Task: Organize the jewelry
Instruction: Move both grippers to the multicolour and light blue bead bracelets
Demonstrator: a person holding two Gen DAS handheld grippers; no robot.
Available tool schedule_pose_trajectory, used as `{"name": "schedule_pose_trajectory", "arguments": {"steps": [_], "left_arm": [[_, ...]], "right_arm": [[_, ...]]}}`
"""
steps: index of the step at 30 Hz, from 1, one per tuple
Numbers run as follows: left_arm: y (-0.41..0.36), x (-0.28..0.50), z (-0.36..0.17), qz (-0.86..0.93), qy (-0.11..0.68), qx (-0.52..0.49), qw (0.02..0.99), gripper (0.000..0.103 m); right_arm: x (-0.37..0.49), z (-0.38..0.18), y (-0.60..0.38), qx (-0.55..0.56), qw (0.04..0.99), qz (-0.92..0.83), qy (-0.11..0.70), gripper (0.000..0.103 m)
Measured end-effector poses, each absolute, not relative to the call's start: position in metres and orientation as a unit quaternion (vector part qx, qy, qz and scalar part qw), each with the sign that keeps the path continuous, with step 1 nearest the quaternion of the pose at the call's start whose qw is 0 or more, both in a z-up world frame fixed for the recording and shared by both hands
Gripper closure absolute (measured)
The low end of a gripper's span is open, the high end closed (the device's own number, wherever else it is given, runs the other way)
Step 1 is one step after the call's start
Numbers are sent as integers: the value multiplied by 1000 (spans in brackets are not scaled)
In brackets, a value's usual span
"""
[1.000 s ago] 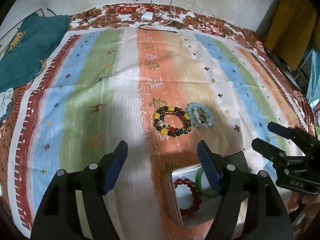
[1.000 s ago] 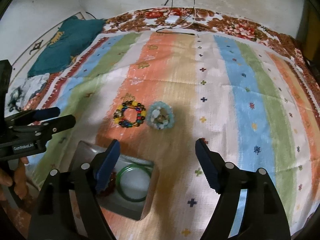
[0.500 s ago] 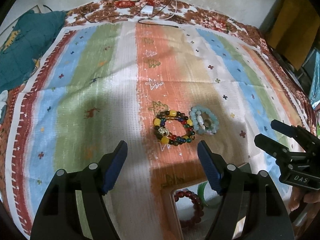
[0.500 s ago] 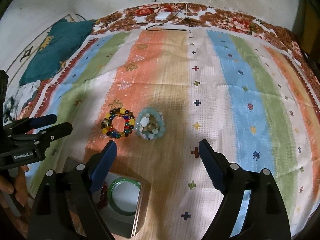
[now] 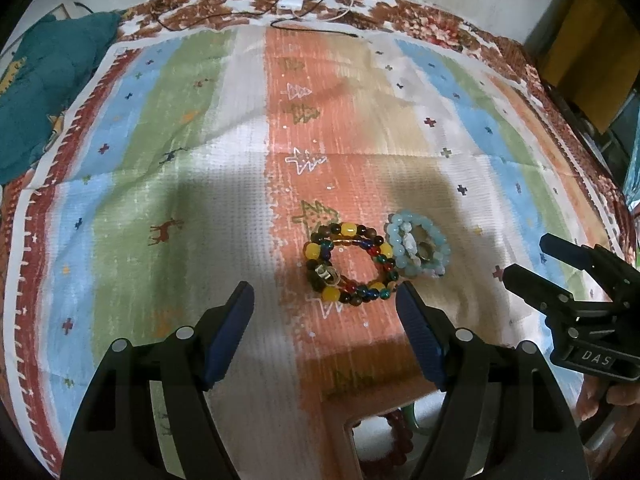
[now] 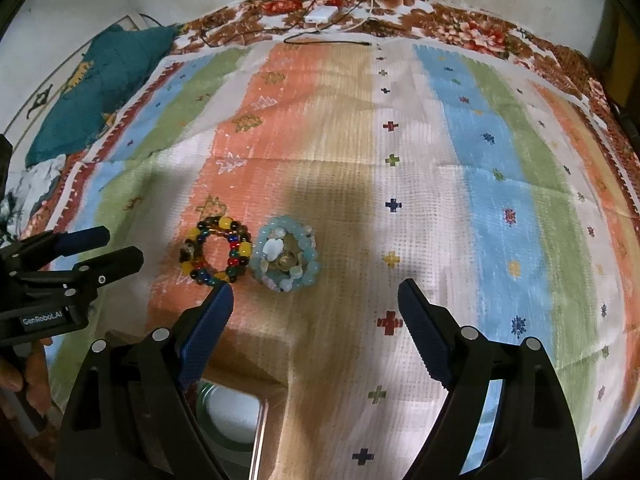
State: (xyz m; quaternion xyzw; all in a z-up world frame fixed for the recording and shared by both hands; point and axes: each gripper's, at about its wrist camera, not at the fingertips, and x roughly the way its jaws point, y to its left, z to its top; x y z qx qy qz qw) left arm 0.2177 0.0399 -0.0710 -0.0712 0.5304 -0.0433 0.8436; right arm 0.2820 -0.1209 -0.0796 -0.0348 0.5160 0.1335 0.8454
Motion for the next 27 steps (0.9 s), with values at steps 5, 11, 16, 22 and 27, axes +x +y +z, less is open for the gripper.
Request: {"name": "schedule_pose_trajectory", "arguments": {"steps": [5,11,16,22,27], "left_arm": [[43,229,-81,-39,540,-74,838,30],[49,239,-90,-43,550,-90,829,30],[47,246,-97,-45,558,-87,824,30],[44,253,-107,-56,571,-95,814,30],[42,258,-113,-59,578,-95,809,30]], "right_arm": [[294,-87,-123,-27,842,126,524,18],[304,-95,-122,-26,835,126,535,18],[311,-100,-120,-30,832,125,539,18],[321,-112,-121,-30,827,119,549,18],[327,-119,-123,-11,819,121,560,18]]}}
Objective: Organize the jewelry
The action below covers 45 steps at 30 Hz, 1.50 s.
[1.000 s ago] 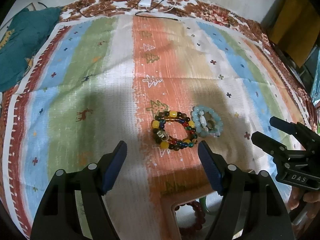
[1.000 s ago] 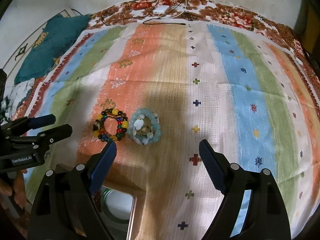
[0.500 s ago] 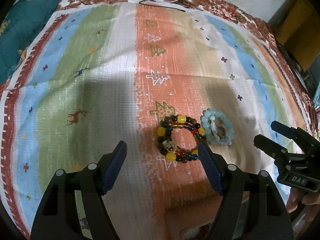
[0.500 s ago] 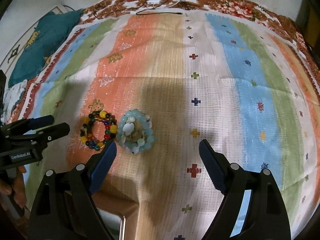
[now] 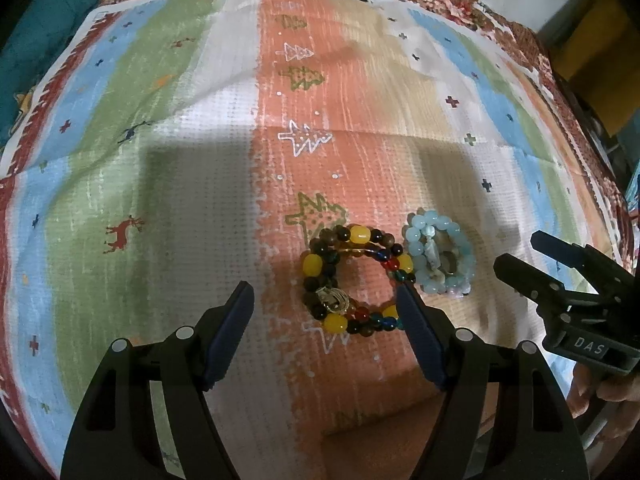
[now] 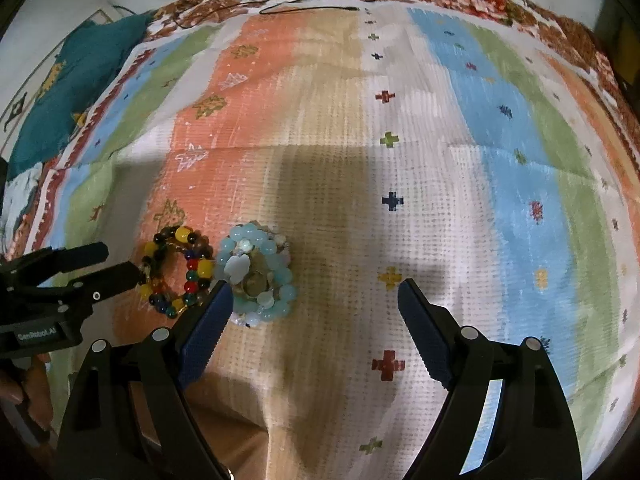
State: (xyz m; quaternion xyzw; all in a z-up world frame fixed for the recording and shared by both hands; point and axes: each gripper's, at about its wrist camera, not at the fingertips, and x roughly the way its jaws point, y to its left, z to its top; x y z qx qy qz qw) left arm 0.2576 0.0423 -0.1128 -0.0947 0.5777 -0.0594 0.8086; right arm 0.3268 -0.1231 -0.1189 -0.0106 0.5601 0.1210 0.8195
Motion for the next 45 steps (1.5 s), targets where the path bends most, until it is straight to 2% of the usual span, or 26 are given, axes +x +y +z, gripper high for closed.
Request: {"name": "schedule_pose_trajectory", "arguments": {"steps": [20,27,29,31,34,36,39,41,45], "left_arm": [[38,265,-124,-84,597,-118,789,33],[46,266,-125,-79,598,-133,787,33],[48,268,-127,-75,600,-136,785,33],[49,268,-128,-74,602,-139,783,33],[49,268,-130,-74,605,-135,781,33],[49,268,-130,-75,605,-133,782,33],[50,268,-129,-77,604,-136,782,33],[50,269,-130,-78,604,-136,781,33],[48,270,-133,-78,609,-132,779,33]], "right_arm": [[324,-127,-101,-8,797,176,578,19],[318,-129,-90,-42,793,199,574,19],[317,-133,-86,-50,789,205,577,33],[318,-136,-84,-50,784,211,582,39],[319,-140,-80,-47,779,213,588,42],[321,-143,-79,-43,776,213,592,47],[323,-144,-78,-44,777,206,593,55],[324,-144,-81,-42,777,201,595,65],[324,-145,-81,-45,774,198,600,68]]}}
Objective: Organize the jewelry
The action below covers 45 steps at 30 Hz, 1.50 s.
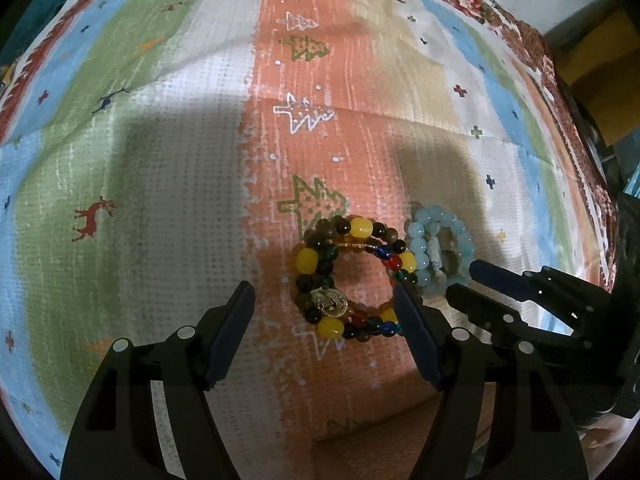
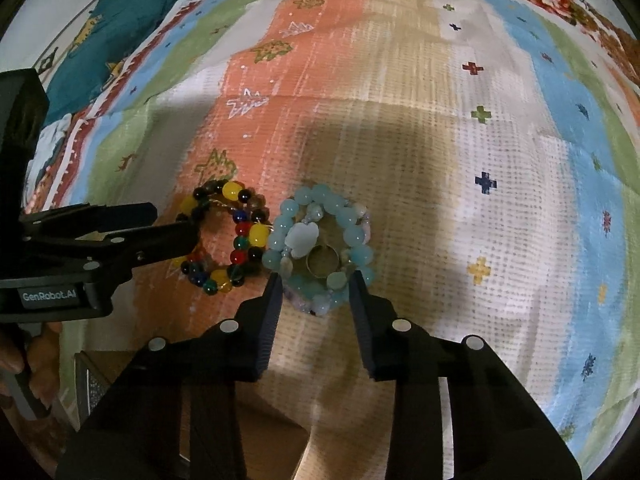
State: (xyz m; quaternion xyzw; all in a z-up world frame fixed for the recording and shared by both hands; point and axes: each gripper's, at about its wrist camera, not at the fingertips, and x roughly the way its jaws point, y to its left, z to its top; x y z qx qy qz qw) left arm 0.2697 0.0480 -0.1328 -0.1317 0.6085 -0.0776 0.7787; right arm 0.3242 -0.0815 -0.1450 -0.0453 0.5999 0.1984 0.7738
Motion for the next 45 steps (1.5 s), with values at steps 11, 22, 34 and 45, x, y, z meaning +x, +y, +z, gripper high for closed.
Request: {"name": "schedule_pose_trajectory", "arguments": {"steps": [11,22,34,45], "left_arm": [[47,270,-134,-76,610,-126,778,33],[46,270,-134,-75,610,-123,779,33],[44,266,-131,-94,610,-143,773,42],[40,266,-130,-96,608,-140,776,54]], "right_arm": [[323,-147,-77,-53,768,202,606,68],[327,-149,-84,-45,771,193,605,84],[324,-134,-86,-44,779,200,593,85],[322,-126,-87,-51,785,201,584,85]]}}
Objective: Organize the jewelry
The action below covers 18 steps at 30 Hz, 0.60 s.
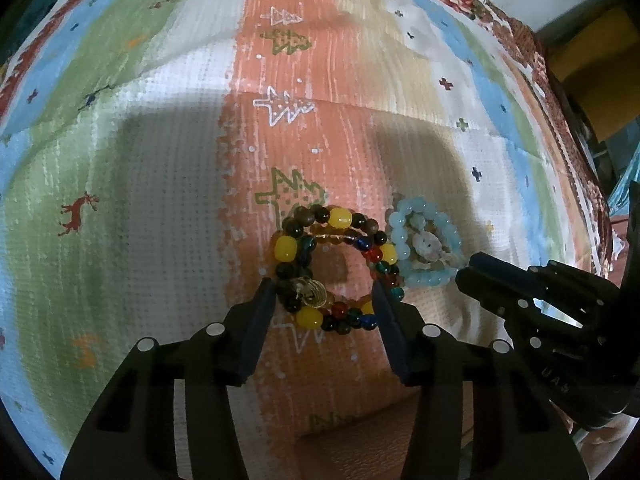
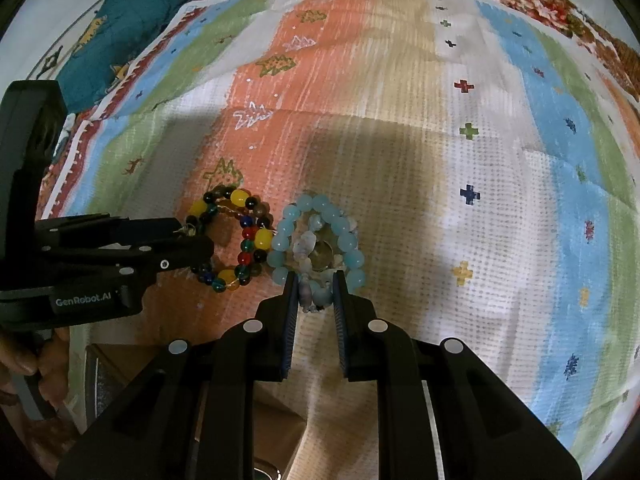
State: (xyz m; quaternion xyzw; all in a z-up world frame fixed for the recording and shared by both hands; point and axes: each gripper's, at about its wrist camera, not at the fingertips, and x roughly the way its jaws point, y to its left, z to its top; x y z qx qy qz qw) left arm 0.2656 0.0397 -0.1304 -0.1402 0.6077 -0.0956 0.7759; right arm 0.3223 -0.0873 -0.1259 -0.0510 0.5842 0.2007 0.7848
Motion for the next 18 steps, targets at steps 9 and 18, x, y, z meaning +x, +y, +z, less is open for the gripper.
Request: {"name": "schedule_pose_trajectory", "arguments": {"steps": [9,18], "left_arm": [[34,265,-124,-107,600,-137,781,56],[26,265,-128,-108,614,-124,772,56]], "right_arm": [[321,-122,-88,-55,786,202,581,85],[320,-121,-88,-55,786,204,582,85]]}}
